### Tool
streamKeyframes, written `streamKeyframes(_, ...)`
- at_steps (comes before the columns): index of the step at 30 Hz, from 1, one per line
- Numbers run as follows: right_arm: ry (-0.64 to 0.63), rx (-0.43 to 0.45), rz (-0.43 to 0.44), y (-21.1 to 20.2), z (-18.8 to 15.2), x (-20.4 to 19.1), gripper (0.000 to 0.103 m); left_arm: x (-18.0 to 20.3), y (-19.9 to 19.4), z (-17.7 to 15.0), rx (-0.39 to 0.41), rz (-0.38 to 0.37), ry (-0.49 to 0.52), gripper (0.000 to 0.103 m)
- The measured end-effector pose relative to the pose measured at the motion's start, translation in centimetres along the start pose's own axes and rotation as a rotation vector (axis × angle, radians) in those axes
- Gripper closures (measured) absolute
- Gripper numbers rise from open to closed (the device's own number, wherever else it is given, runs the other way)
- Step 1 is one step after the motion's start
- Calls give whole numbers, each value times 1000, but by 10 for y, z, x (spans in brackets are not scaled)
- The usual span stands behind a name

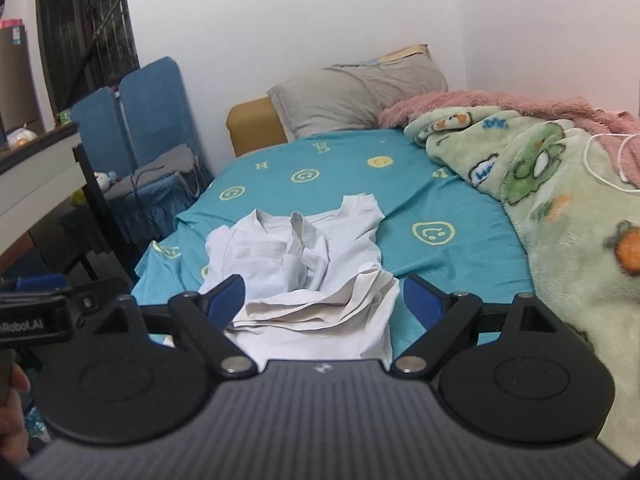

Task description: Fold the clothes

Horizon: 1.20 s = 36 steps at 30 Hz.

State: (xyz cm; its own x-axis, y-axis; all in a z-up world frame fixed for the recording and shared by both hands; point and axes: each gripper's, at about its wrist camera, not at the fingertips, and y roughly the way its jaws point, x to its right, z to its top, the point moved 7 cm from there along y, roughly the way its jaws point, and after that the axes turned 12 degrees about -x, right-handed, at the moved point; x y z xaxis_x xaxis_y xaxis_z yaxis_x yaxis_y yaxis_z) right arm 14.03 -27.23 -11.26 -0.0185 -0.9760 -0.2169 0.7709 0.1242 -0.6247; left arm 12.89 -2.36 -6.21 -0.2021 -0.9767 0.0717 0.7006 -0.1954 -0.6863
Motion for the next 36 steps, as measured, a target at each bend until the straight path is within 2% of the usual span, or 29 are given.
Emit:
streamKeyframes(3, 14, 7, -17, -3, 0, 3, 15, -4, 6, -13, -77, -16, -73, 0)
streamKeyframes(5, 40, 3, -9, -3, 0, 5, 15, -8, 16, -26, -165, -37, -146, 0)
streamKeyframes(8, 99, -19, 8, -1, -2, 12, 15, -24, 38, -48, -327, -121, -324, 1)
streamKeyframes(10, 165, -43, 27, 2, -7, 20, 15, -39, 53, -67, -437, -240, -530, 1)
streamKeyframes(12, 256, -70, 52, 7, -12, 30, 15, -55, 65, -94, -547, -387, -820, 1)
streamKeyframes(14, 367, -105, 81, 14, -20, 42, 15, -66, 75, -116, -604, -458, -1032, 1)
streamKeyframes(15, 425, -124, 95, 18, -26, 47, 15, -71, 79, -124, -613, -459, -1081, 1)
streamKeyframes(17, 521, -164, 124, 24, -36, 53, 15, -80, 86, -131, -609, -416, -1096, 2)
streamKeyframes(20, 642, -230, 197, 33, -52, 51, 15, -87, 89, -131, -574, -425, -1130, 3)
streamKeyframes(22, 725, -280, 265, 38, -65, 44, 15, -89, 89, -124, -533, -431, -1103, 14)
streamKeyframes(23, 757, -311, 291, 41, -73, 38, 15, -89, 89, -122, -519, -433, -1090, 15)
streamKeyframes(25, 800, -380, 331, 50, -88, 26, 14, -88, 90, -121, -503, -444, -1075, 18)
streamKeyframes(30, 882, -551, 434, 70, -122, -6, 14, -85, 88, -132, -497, -467, -1121, 24)
streamKeyframes(33, 914, -610, 494, 75, -134, -20, 14, -87, 87, -134, -489, -449, -1135, 30)
streamKeyframes(36, 937, -624, 511, 80, -140, -20, 13, -94, 83, -137, -459, -428, -1185, 39)
